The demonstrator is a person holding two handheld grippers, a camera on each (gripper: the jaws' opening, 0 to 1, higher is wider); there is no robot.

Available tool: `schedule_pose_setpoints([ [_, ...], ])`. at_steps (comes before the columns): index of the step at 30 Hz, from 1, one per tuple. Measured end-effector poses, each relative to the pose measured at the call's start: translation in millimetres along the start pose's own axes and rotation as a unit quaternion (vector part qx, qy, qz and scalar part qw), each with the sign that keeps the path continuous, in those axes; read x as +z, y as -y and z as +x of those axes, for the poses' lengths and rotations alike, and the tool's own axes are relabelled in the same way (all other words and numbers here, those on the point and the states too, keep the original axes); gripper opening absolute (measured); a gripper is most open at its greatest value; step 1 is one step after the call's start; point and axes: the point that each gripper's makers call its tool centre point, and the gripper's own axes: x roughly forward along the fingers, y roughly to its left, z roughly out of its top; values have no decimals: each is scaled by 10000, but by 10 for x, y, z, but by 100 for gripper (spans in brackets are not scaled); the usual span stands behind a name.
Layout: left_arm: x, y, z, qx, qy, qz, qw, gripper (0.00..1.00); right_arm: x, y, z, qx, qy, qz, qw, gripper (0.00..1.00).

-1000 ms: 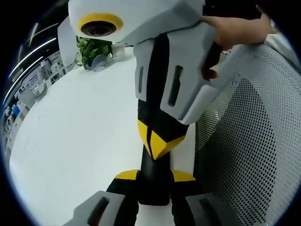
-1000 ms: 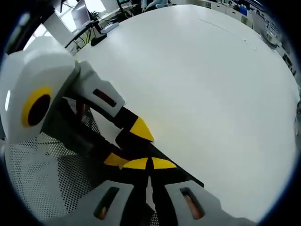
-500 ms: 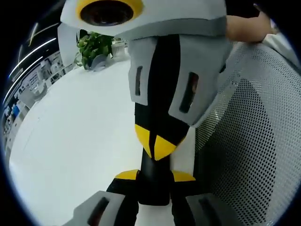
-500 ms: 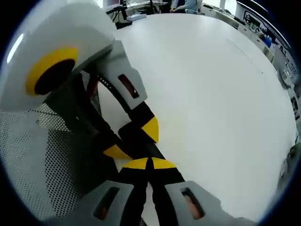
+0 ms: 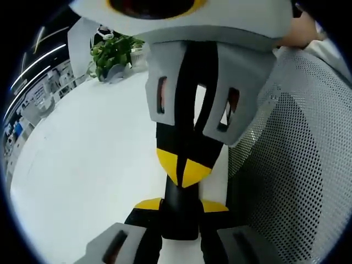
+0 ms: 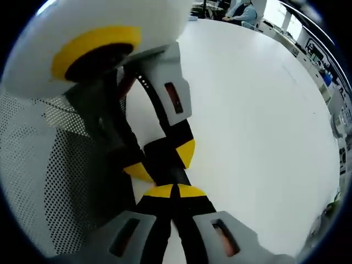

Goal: Press the specified remote control buttons in sequence, fully releasing each button before pressing the next.

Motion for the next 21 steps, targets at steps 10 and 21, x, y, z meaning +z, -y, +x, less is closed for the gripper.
schedule_pose_setpoints([
  [10,-2,-3,2,-15,21,-35,10000,25,36,-25,-19,269,194,127,9994,0],
  [21,0,2,-5,-23,22,-33,10000,25,27,-31,10,356,139,-102,9992,0],
])
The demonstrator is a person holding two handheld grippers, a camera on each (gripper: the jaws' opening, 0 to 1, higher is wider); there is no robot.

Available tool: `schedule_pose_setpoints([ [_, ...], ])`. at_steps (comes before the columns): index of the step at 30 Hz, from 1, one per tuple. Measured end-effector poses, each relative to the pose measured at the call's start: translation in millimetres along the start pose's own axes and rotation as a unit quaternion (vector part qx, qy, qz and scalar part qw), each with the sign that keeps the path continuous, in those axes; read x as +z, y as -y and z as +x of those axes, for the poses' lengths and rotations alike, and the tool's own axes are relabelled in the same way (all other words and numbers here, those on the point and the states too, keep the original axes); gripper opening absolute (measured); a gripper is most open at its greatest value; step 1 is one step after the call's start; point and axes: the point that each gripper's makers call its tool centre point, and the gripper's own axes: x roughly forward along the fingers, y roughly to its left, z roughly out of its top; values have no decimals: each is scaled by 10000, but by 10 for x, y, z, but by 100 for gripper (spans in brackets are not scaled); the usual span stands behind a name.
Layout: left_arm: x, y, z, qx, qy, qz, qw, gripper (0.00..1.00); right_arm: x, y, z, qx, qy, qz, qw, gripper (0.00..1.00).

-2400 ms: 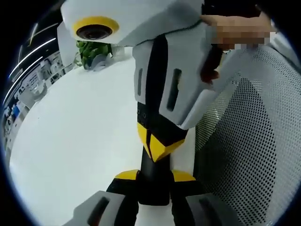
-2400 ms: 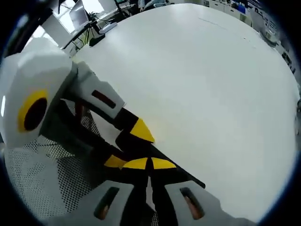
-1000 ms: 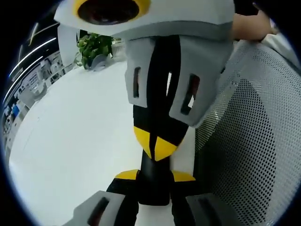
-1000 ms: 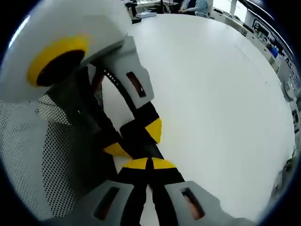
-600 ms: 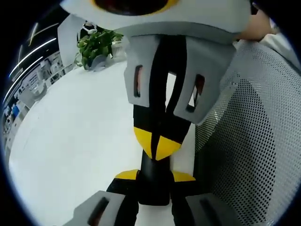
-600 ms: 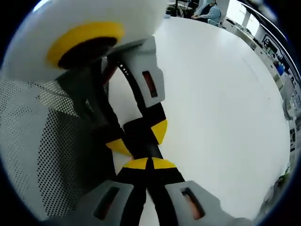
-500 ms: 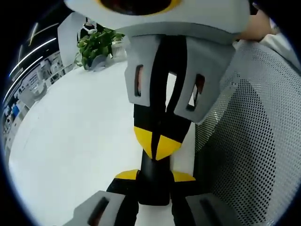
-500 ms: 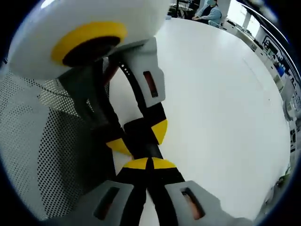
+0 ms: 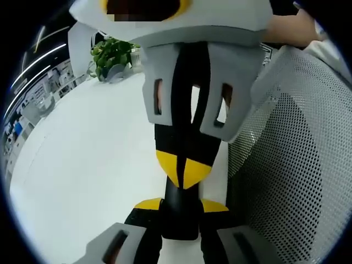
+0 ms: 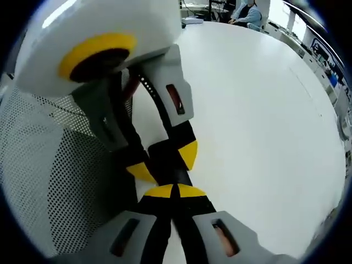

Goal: Press the specified remote control buttons in sequence, fully releasing each button before pressing the next.

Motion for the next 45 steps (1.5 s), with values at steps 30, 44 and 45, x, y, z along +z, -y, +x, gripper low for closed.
schedule_pose_setpoints([
  [30,13,2,-2,38,-47,45,10000,25,427,157,-942,71,2496,2277,9412,0],
  [44,11,-9,8,49,-90,32,9999,25,437,163,-2033,-1265,4428,2592,8490,6],
  [45,10,-11,10,50,-89,30,9999,25,452,154,-2137,-1440,4607,2492,8396,8],
])
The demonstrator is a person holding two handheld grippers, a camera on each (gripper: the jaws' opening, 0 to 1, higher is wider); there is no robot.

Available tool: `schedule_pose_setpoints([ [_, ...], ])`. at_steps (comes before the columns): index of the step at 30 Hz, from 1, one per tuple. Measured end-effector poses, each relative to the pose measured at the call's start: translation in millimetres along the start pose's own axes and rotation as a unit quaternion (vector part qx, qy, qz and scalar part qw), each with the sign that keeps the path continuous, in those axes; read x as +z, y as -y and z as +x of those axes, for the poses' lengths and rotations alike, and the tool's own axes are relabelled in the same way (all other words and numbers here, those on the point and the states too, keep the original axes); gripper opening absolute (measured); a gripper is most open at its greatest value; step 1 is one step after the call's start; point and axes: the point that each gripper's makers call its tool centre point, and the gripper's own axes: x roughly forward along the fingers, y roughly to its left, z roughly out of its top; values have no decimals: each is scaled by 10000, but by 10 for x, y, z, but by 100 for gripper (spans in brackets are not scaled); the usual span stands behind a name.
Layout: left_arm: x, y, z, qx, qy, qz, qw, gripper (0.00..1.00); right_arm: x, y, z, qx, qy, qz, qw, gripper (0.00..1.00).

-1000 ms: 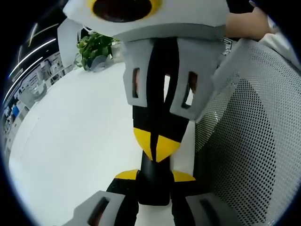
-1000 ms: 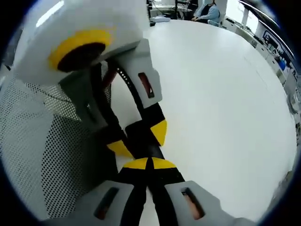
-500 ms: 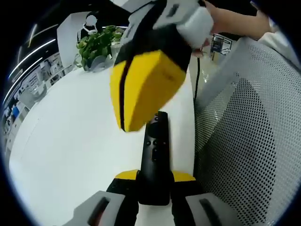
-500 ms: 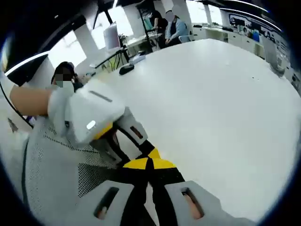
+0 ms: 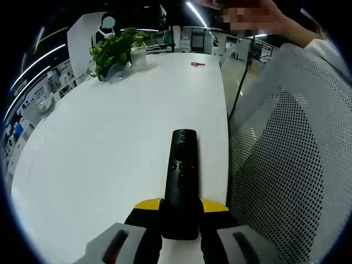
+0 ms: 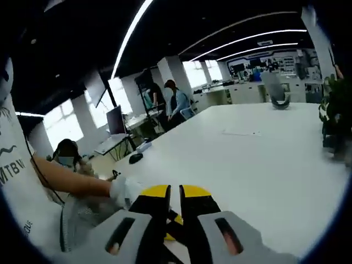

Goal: Press the specified remote control buttons in sequence, fully releasing each button before pressing the next.

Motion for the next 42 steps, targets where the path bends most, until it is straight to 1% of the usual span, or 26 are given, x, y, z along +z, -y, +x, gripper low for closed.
schedule_pose_setpoints([
  [2,0,2,-1,3,2,-3,10000,25,108,-23,-66,-89,274,-113,9995,11],
  [5,0,2,0,9,3,-13,10000,25,250,6,-217,-476,578,-259,9969,20],
  [6,0,2,1,9,0,-12,10000,25,292,21,-251,-558,700,-293,9956,26],
  [7,0,4,0,13,-3,-21,10000,25,359,41,-314,-730,900,-363,9926,31],
  [9,-1,2,3,18,-10,-27,10000,25,445,87,-421,-1006,1182,-462,9868,40],
  [10,-1,1,4,19,-12,-29,10000,25,467,108,-461,-1106,1268,-463,9847,45],
  [11,-2,1,5,19,-13,-31,10000,25,485,122,-491,-1180,1338,-464,9829,52],
  [13,-3,3,3,19,-10,-31,10000,25,466,137,-527,-1247,1325,-405,9825,60],
  [15,-1,6,1,19,-7,-33,10000,25,427,180,-563,-1365,1289,-385,9815,63],
  [18,1,9,-2,34,-16,-48,10000,25,391,259,-628,-1647,1334,-480,9761,71],
  [19,2,9,-1,38,-17,-54,10000,25,372,294,-648,-1778,1317,-531,9738,73],
  [20,3,10,-1,45,-23,-56,10000,25,333,331,-669,-1921,1217,-636,9717,75],
  [21,5,12,-2,55,-33,-64,10000,25,298,362,-692,-2068,1160,-754,9685,76],
  [24,6,14,-3,77,-63,-89,9999,25,295,376,-727,-2305,1231,-891,9611,74],
  [26,8,18,-8,86,-61,-90,9999,25,310,402,-729,-2393,1327,-909,9575,75],
  [28,8,16,-12,88,-46,-89,9999,25,305,415,-713,-2406,1375,-870,9569,77],
  [30,10,17,-13,93,-47,-89,9999,25,265,443,-698,-2423,1399,-774,9569,78],
  [31,10,17,-13,103,-53,-97,9999,25,237,466,-690,-2410,1394,-636,9584,78],
  [32,11,17,-13,111,-55,-100,9999,25,225,476,-693,-2424,1367,-611,9586,79],
  [36,11,20,-16,128,-51,-115,9998,25,233,472,-697,-2545,1345,-865,9538,77],
  [37,11,19,-16,127,-51,-117,9998,25,231,473,-694,-2545,1335,-879,9538,77],
  [40,12,21,-17,124,-60,-118,9998,25,171,483,-678,-2543,1155,-946,9555,76],
  [42,14,20,-15,125,-60,-122,9998,25,167,478,-680,-2555,1130,-983,9552,74],
])
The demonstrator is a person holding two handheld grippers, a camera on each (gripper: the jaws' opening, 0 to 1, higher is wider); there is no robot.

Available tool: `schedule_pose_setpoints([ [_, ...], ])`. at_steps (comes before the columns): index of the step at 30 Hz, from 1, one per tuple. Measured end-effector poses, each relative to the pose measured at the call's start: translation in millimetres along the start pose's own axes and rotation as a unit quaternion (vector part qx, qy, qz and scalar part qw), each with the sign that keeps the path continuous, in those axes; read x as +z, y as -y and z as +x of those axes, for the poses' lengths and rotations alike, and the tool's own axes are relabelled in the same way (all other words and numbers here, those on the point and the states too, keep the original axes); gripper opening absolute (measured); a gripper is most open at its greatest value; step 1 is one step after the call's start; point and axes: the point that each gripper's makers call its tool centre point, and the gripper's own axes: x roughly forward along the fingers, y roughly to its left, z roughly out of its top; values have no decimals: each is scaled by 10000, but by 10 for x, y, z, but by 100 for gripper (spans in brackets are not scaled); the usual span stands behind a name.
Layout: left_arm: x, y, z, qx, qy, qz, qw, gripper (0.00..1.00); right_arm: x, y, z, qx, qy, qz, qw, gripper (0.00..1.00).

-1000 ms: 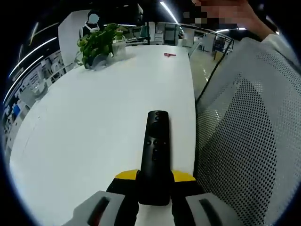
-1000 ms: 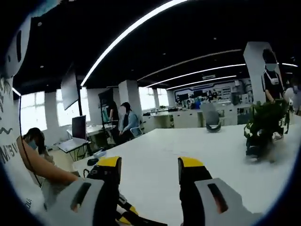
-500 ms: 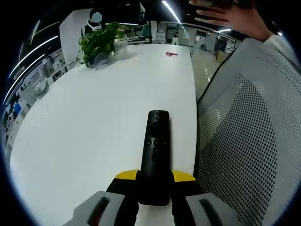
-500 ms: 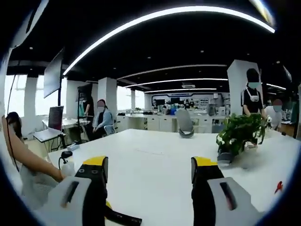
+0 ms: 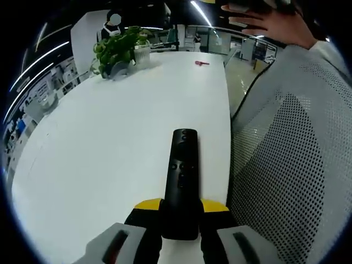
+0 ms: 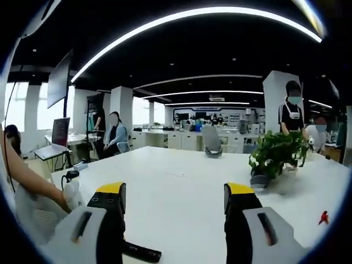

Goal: Press the specified remote control buttons in sequence, fully releasing each button before pressing the next.

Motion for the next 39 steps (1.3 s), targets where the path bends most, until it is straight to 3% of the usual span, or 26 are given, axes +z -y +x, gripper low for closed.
schedule_pose_setpoints([
  [15,-4,-11,9,-99,-150,88,9998,24,-46,-30,-5,19,-156,-197,9997,69],
  [22,-1,-22,11,-153,-247,2,9996,23,-31,75,-38,-190,-102,-51,9998,75],
  [30,-51,-157,-47,-93,-430,-129,9990,23,25,140,-58,-358,86,-111,9993,83],
  [39,-7,-398,-144,53,-532,-3,9986,23,-2,136,-51,-332,17,-134,9994,80],
])
